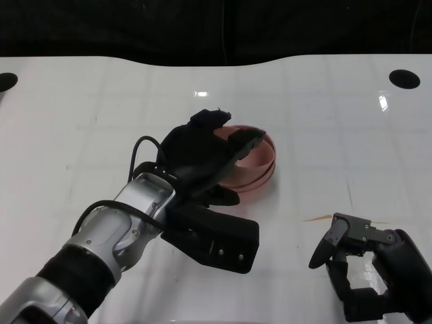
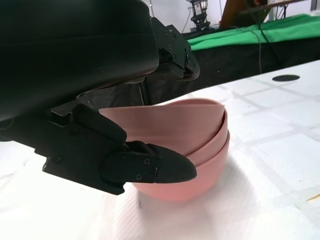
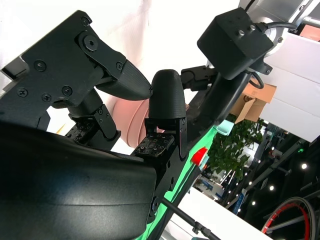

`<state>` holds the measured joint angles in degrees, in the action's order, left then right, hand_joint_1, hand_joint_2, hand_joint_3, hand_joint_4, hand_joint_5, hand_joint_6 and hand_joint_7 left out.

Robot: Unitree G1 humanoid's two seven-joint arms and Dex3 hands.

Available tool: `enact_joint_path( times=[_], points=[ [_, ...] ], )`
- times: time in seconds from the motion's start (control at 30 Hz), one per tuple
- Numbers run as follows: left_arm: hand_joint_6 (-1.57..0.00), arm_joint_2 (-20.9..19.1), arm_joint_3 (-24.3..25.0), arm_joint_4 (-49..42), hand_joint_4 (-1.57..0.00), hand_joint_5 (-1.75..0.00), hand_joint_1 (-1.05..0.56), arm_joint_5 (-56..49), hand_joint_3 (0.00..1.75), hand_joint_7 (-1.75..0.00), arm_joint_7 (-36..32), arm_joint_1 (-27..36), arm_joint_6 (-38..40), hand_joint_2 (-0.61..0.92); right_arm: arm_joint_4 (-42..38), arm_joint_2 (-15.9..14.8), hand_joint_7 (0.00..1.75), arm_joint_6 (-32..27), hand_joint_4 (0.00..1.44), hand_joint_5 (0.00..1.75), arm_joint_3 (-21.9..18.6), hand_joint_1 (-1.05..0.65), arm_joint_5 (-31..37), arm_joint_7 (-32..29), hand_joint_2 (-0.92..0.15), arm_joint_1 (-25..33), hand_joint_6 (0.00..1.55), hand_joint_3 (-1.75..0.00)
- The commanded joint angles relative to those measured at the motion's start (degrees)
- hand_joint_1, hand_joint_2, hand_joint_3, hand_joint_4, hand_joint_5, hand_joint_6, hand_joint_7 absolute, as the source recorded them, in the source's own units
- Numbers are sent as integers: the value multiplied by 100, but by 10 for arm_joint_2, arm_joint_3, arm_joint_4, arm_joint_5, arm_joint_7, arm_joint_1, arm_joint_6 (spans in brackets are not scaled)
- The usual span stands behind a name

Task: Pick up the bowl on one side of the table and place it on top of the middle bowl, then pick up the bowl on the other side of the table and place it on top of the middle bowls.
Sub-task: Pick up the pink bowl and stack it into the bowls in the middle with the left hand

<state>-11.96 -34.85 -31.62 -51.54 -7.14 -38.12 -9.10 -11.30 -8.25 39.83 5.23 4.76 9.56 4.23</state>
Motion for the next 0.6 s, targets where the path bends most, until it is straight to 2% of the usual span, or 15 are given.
enact_joint_path(
  times=[0.03,0.2,0.3,0.47,0.57,0.6],
  points=[
    [-19,-28,28,57,0,-22,-72,27,36,-2,7,36,-8,92,7,-3,147,-3,90,175,-6,-27,-5,-2,-41,1,80,-130],
    [-20,-55,56,143,0,-25,-70,46,33,-2,9,93,-16,92,4,-2,147,-3,89,175,-4,-26,-8,1,-41,1,80,-130],
    [-16,-68,77,193,0,-19,-69,60,31,0,2,132,-26,92,9,-2,147,-12,89,175,-4,-26,-12,4,-41,2,80,-131],
    [-16,-94,131,228,0,-16,-63,97,28,-1,-63,201,-106,92,1,-1,147,-10,89,175,-4,-26,-9,3,-41,-4,80,-132],
    [-18,-110,161,243,0,-27,-59,120,29,-2,-79,239,-151,92,0,0,147,-13,89,175,-4,-26,-5,2,-40,-5,80,-132],
    [-22,-117,172,250,0,-40,-55,133,28,-3,-78,254,-166,92,0,0,147,-12,89,175,-4,-26,-3,0,-40,-5,80,-132]
  ],
)
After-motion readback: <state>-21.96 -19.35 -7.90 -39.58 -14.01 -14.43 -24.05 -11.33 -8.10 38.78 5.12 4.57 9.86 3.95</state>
